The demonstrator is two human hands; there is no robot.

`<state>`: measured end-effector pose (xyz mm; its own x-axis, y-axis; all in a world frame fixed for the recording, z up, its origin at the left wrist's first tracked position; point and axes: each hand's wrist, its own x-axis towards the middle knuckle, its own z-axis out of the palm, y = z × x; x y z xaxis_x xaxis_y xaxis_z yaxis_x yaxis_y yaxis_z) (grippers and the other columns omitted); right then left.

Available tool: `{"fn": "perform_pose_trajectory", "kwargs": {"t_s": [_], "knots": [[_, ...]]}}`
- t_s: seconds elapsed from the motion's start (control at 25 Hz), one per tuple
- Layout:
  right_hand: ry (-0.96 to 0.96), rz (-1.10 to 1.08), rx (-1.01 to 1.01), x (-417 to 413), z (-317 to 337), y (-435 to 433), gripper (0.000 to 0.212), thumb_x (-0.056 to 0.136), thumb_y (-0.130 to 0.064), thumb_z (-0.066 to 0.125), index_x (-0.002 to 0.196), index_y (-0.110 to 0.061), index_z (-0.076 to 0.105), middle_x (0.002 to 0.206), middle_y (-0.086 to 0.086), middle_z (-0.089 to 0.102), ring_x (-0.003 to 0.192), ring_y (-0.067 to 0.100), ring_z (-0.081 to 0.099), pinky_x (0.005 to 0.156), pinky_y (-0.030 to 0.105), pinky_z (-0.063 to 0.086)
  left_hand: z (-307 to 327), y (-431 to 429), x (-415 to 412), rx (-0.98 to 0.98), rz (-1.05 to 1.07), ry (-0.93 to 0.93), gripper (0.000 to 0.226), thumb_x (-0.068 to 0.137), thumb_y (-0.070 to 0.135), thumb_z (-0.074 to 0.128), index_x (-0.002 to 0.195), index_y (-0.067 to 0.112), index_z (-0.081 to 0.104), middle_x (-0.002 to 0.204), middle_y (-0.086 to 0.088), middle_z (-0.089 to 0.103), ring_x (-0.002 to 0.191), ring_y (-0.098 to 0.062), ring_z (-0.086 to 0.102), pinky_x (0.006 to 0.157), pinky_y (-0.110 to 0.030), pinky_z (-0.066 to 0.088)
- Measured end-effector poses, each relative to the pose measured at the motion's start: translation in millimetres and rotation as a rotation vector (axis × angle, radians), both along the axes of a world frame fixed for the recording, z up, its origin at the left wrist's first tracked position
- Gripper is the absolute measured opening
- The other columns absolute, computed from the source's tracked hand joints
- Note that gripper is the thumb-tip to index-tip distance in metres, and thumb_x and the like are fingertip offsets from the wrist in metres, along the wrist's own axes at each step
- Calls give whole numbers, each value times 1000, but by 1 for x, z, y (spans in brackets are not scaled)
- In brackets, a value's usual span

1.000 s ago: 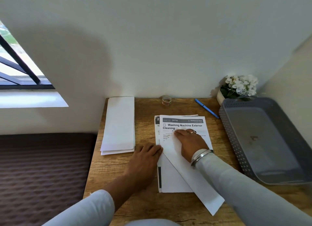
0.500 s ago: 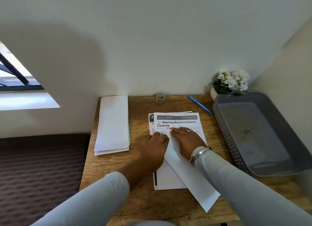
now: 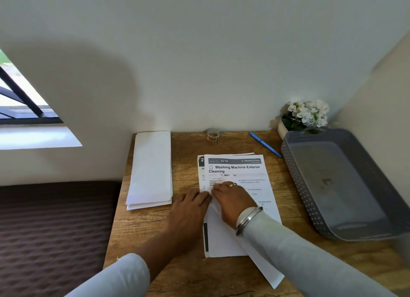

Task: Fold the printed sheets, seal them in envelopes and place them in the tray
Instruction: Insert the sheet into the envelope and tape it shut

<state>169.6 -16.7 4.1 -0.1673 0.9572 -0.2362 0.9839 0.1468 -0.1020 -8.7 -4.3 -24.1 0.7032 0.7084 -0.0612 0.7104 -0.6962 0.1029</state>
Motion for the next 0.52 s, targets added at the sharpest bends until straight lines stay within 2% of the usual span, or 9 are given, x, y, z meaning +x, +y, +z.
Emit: {"fn": "perform_pose_trajectory", "kwargs": {"t_s": [0.08, 0.2, 0.32, 0.52], "knots": [[41, 8, 4, -1, -1, -7, 50, 90, -20, 51, 140, -18, 48, 147, 1, 46, 133, 26, 42, 108, 42, 38, -1, 0, 0, -4, 7, -9, 74, 91, 34, 63, 155, 20, 28, 157, -2, 33, 144, -27, 25, 117, -45, 25], [-36, -113, -36, 28, 2, 7, 66, 86, -12, 52, 149, -23, 35, 156, -3, 34, 140, 24, 34, 112, 43, 35, -2, 1, 0, 10, -8, -1, 75, 91, 30, 63, 155, 21, 26, 158, -1, 30, 146, -26, 22, 118, -45, 23], [-62, -202, -67, 35, 6, 17, 71, 85, -11, 52, 151, -20, 30, 158, -2, 29, 141, 27, 32, 113, 44, 33, -1, 0, -1, 5, -6, -6, 76, 92, 29, 64, 155, 21, 24, 159, -1, 28, 147, -26, 20, 119, -45, 21], [-60, -51, -16, -3, -3, -14, 69, 86, -14, 58, 150, -17, 30, 157, 3, 29, 143, 29, 28, 116, 44, 29, -2, -1, 2, 0, 16, -18, 73, 94, 31, 61, 156, 23, 24, 159, -1, 29, 148, -26, 20, 120, -44, 18]]}}
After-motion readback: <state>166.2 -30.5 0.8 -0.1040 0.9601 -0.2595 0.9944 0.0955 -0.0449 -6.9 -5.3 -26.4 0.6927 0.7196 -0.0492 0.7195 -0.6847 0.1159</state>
